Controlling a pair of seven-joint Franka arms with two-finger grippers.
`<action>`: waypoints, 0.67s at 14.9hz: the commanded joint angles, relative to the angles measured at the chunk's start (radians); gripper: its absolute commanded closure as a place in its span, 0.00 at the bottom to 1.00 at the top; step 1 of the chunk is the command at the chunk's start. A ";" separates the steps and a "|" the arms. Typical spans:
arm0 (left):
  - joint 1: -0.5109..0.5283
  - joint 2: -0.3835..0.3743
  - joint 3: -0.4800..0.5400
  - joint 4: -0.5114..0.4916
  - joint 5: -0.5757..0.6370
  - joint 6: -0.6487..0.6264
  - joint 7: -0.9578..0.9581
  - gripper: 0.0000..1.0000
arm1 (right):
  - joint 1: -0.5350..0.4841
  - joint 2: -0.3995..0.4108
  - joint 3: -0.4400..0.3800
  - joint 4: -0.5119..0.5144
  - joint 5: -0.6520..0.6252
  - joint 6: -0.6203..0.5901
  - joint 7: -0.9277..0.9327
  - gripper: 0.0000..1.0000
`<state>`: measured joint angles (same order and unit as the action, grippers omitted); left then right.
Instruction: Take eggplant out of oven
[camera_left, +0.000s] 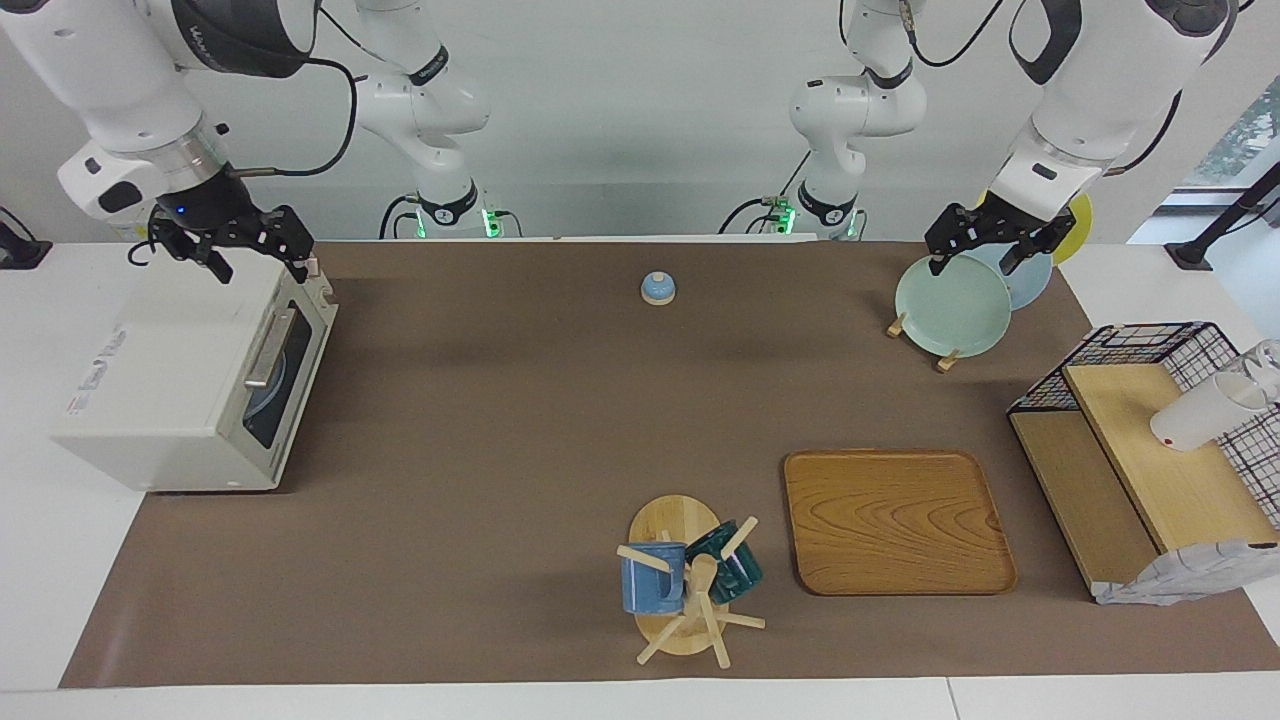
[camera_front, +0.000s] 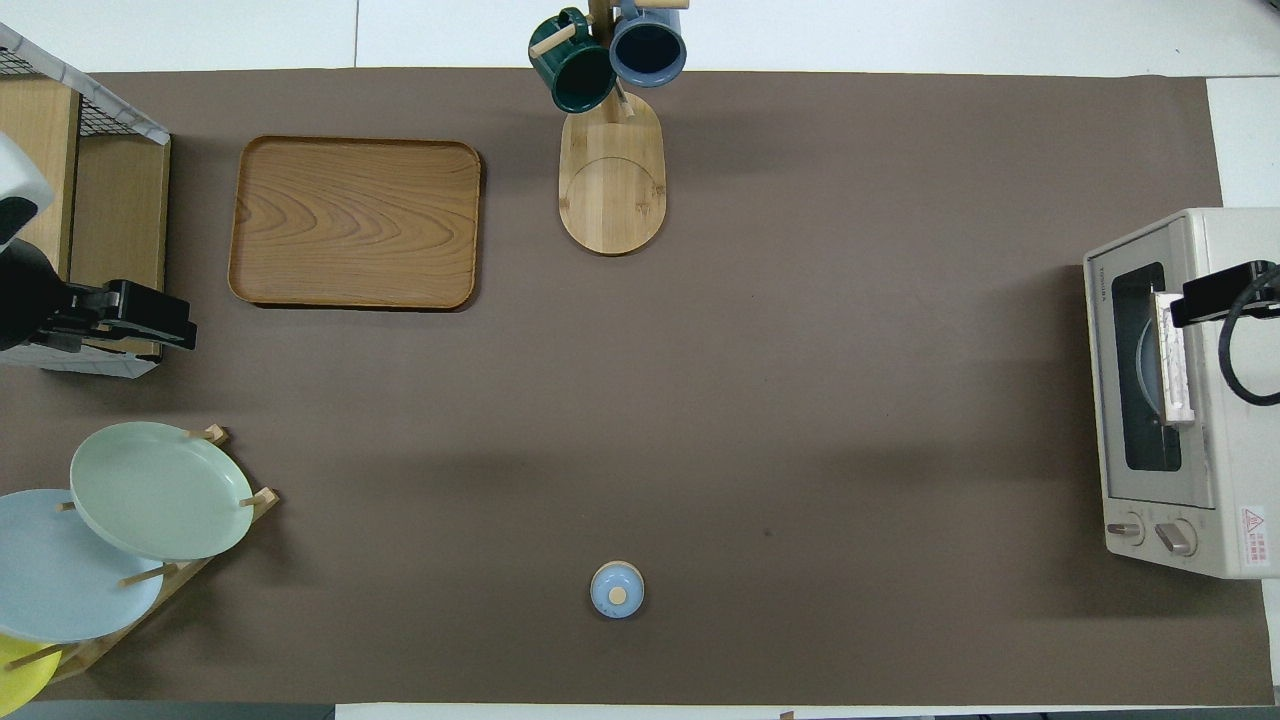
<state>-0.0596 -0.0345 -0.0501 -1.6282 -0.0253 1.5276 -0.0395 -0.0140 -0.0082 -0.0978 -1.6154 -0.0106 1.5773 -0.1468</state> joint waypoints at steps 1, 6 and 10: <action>0.007 0.007 -0.001 0.021 -0.008 -0.024 0.003 0.00 | 0.000 -0.045 0.004 -0.069 0.014 0.033 -0.127 1.00; 0.007 0.007 -0.001 0.021 -0.008 -0.024 0.003 0.00 | 0.009 -0.050 0.004 -0.173 -0.070 0.154 0.021 1.00; 0.007 0.007 -0.001 0.021 -0.008 -0.024 0.003 0.00 | 0.000 -0.026 0.006 -0.221 -0.147 0.188 0.263 1.00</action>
<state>-0.0596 -0.0345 -0.0501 -1.6282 -0.0253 1.5276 -0.0395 -0.0060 -0.0237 -0.0964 -1.7874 -0.1355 1.7381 0.0666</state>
